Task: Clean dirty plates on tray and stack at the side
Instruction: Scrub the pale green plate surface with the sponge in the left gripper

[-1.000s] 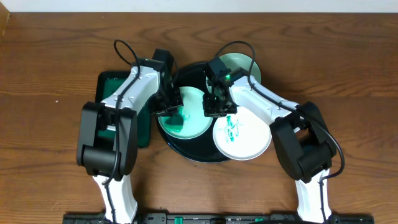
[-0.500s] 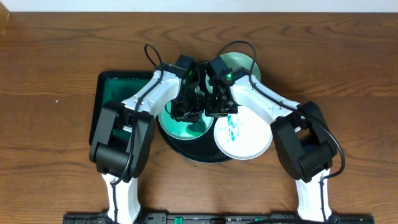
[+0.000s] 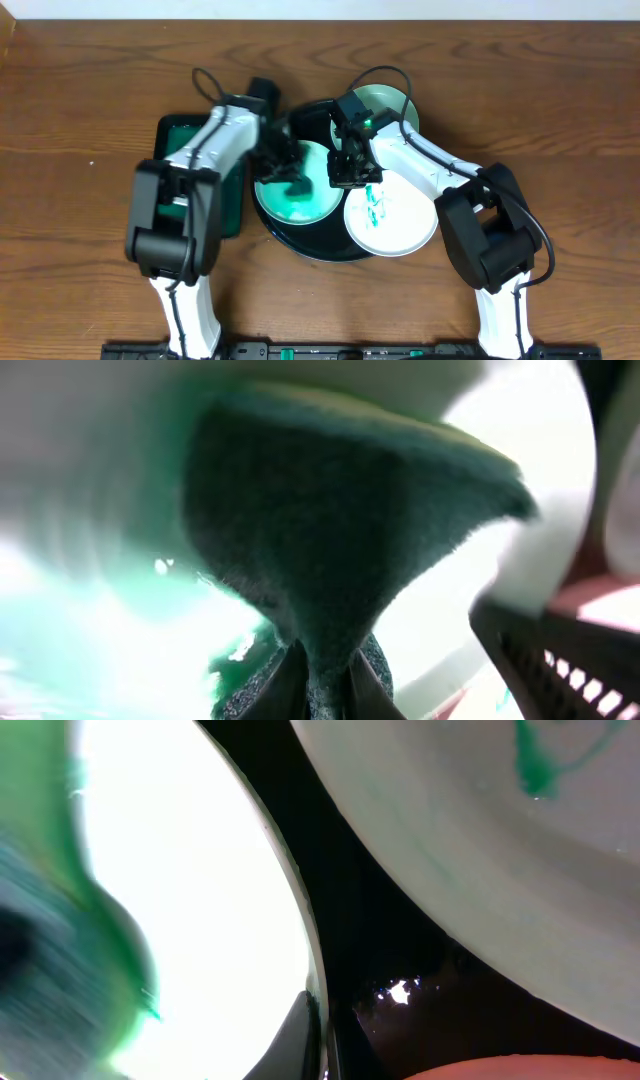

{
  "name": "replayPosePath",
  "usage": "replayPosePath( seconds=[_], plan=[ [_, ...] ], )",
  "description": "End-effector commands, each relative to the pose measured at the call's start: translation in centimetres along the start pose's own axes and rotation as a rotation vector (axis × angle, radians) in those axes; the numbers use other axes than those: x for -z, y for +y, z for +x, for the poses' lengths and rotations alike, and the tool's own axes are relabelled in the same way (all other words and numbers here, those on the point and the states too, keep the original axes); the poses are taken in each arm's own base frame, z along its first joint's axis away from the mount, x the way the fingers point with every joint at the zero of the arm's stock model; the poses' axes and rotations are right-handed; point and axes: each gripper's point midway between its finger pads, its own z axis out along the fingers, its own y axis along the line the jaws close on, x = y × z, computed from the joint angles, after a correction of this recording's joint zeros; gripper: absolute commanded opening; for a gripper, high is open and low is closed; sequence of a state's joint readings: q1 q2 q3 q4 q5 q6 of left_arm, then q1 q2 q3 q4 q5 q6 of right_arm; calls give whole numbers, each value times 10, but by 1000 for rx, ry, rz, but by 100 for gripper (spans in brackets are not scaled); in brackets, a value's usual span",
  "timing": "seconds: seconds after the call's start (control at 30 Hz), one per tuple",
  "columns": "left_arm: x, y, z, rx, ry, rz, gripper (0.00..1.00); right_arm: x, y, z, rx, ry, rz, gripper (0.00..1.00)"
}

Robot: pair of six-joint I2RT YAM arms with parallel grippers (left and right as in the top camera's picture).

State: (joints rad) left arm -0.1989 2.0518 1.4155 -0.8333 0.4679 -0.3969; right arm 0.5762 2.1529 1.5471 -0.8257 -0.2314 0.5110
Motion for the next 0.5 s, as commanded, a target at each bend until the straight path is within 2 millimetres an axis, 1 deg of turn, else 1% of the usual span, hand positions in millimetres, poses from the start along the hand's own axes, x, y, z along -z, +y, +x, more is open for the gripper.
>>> replayPosePath(
  seconds=[0.0, 0.1, 0.13, 0.2, 0.23, 0.33, 0.47],
  plan=[
    [5, 65, -29, 154, -81, -160, 7, -17, -4, 19, 22, 64, 26, 1],
    [11, 83, -31, 195, -88, -198, 7, -17, -4, 19, 23, 64, 26, 1],
    [12, 86, -30, 201, -84, -207, 7, -17, -4, 19, 23, 64, 26, 1],
    [12, 88, -25, 206, -68, -220, 7, -17, -3, 18, 23, 61, 25, 1],
    [11, 85, -22, 204, -54, -214, 7, -17, -3, 18, 24, 60, 24, 1],
    [5, 65, -9, 151, 8, -147, 7, -17, -3, 16, 25, 55, 21, 1],
    [-6, 14, 15, 30, 112, 28, 7, -17, -3, 16, 25, 55, 21, 1]
  ],
)
